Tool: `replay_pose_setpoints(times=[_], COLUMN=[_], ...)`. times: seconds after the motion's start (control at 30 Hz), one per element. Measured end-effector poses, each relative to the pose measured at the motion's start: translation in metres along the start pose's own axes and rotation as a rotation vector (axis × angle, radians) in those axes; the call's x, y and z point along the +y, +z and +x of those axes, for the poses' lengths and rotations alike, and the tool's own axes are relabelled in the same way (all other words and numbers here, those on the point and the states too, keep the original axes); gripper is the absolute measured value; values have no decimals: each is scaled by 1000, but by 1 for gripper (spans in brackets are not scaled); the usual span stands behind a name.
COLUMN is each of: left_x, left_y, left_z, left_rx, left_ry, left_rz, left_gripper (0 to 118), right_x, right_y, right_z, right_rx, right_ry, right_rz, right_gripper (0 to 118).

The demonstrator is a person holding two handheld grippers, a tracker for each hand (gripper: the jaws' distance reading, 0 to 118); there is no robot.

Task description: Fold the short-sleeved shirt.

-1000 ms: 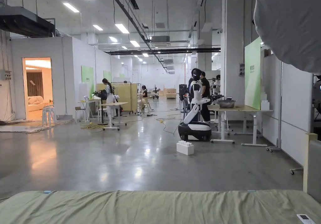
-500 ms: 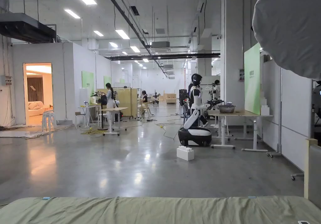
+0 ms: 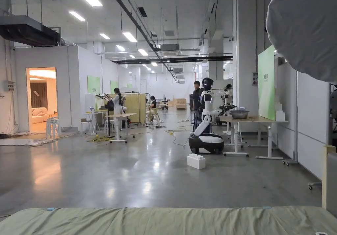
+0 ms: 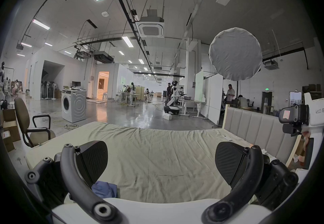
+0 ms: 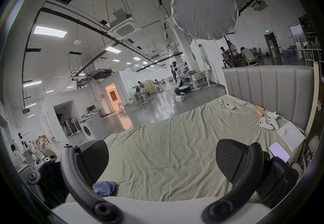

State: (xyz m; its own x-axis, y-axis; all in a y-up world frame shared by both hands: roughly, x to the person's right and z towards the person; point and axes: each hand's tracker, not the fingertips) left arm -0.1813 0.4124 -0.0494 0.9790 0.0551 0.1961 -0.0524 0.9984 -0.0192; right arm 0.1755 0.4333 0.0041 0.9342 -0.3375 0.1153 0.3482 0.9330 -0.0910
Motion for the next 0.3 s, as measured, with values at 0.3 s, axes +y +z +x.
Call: replay_pose_setpoints(times=[0.3], left_x=[-3], left_y=[0], left_z=[4], left_rx=[-16], left_ry=[-19], left_rz=[-4], left_gripper=[118], right_x=[-9], right_y=[-8], right_z=[13], right_rx=[67], right_ry=[74], right_rz=[74], right_gripper=[118])
